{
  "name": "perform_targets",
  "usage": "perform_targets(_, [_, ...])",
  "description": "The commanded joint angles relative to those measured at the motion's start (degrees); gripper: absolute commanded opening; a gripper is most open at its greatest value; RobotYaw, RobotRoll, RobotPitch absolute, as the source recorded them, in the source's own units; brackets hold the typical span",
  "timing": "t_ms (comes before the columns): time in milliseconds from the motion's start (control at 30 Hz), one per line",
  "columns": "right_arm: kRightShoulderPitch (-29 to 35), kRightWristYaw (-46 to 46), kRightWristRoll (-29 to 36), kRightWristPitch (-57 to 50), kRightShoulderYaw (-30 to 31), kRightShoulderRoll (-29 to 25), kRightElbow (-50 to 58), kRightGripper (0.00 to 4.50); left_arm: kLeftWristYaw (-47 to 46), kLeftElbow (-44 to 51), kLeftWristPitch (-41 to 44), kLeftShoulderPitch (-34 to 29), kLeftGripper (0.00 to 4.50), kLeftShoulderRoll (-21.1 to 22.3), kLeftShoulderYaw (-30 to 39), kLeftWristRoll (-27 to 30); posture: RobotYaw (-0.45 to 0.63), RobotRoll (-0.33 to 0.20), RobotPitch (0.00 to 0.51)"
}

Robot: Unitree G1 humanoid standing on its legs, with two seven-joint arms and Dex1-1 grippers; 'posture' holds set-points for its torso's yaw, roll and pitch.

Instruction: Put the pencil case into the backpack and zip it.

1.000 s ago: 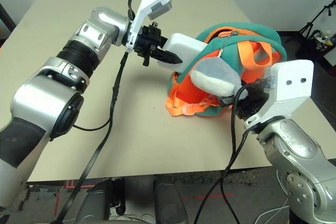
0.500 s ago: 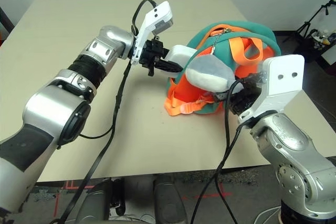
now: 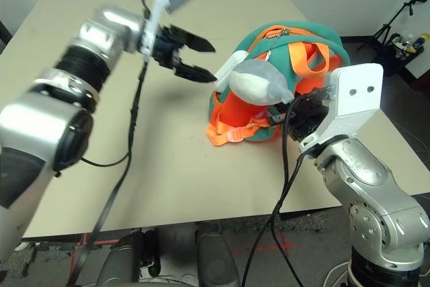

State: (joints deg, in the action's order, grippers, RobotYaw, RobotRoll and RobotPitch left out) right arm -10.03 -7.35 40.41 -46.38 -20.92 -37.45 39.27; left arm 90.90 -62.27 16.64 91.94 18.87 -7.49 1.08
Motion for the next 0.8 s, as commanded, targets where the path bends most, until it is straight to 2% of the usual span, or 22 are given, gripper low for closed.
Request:
perform_targets(33, [-0.73, -1.69, -0.94, 1.04, 1.89, 0.49, -0.71, 0.27, 1.60, 5.61, 3.19, -1.67, 3.66, 1.39, -1.95, 1.80, -0.28, 0.000, 0.116])
perform_targets(133, [-1.30, -2.42, -1.55, 1.14, 2.22, 0.72, -1.34, 0.27, 1.60, 8.74, 3.80, -4.11, 3.66, 1.53, -3.44, 1.68, -0.27, 0.000, 0.120])
perform_targets(233, [-1.57, -3.09, -2.08, 1.26, 2.47, 0.88, -1.79, 0.27, 0.32, 9.45, 3.29, -6.10, 3.66, -0.30, -3.99, 0.98, -0.27, 0.000, 0.119])
perform_targets(500, [-1.18, -3.37, -2.98, 1.06, 1.90, 1.73, -1.15, 0.27, -5.53, 4.59, -2.09, -6.07, 3.66, -5.34, -4.18, -0.18, -0.30, 0.000, 0.120])
perform_targets(533, [-1.05, -3.29, -3.05, 1.01, 1.76, 1.86, -0.97, 0.27, -6.50, 3.49, -2.31, -5.56, 3.49, -5.79, -3.92, -0.20, -0.30, 0.000, 0.119])
perform_targets(633, [-0.76, -3.16, -3.24, 0.94, 1.55, 2.13, -0.57, 0.27, -8.30, 1.01, -2.61, -4.06, 3.96, -6.24, -3.16, 0.04, -0.31, 0.000, 0.120])
perform_targets(700, [-0.68, -3.10, -3.34, 0.93, 1.51, 2.34, -0.41, 0.27, -8.82, 0.03, -3.05, -3.33, 4.49, -6.09, -2.86, 0.16, -0.31, 0.000, 0.119])
perform_targets(800, [-0.61, -3.03, -3.62, 1.07, 1.55, 2.74, -0.31, 0.27, -9.15, -0.89, -2.88, -2.76, 4.38, -5.86, -2.61, 0.15, -0.30, 0.000, 0.119])
